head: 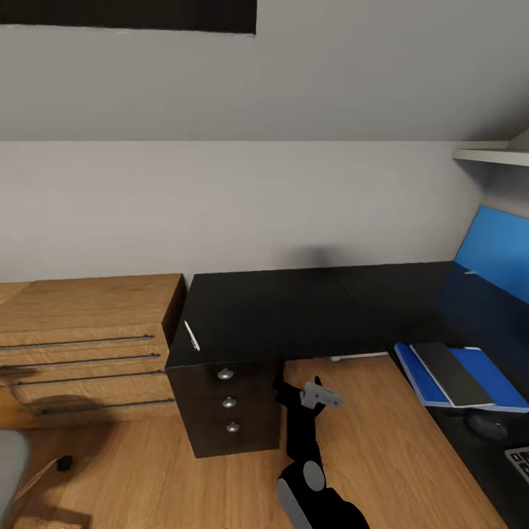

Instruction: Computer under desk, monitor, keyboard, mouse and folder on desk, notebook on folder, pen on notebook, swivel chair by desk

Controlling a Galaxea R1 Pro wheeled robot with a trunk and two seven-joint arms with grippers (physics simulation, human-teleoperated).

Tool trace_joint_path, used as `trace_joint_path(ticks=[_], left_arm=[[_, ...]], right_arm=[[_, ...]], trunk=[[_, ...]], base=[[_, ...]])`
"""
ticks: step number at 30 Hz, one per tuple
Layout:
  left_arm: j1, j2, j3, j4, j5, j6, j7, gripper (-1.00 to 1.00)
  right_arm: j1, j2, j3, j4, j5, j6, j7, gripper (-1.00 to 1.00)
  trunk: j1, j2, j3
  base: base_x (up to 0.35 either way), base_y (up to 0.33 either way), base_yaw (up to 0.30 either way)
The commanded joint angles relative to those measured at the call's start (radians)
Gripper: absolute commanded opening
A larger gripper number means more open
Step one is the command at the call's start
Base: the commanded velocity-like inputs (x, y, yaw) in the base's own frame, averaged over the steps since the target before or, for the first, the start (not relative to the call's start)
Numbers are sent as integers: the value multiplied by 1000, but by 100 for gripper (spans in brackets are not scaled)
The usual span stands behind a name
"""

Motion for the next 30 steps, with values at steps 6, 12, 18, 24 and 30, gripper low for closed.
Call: trace_joint_path(ticks=[6, 12, 18, 24, 30], left_arm=[[0, 1, -6, -1, 11, -5, 6, 100], [0, 1, -5, -1, 11, -5, 6, 100], [0, 2, -5, -1, 11, -5, 6, 100], [0, 3, -5, -1, 11, -5, 6, 100], [0, 6, -4, -1, 9, -5, 6, 100]], right_arm=[[-1, 0, 5, 7, 2, -40, -7, 100], [-2, 0, 15, 64, 87, -36, -5, 100], [-2, 0, 21, 99, 144, -7, -7, 100], [-2, 0, 23, 119, 147, 0, -7, 100], [-2, 0, 23, 117, 146, 134, -1, 100]], trunk=[[0, -1, -1], [0, -1, -3], [0, -1, -8], [0, -1, -12], [0, -1, -13]], base=[[0, 0, 288], [0, 0, 212], [0, 0, 172], [0, 0, 210], [19, 0, 40]])
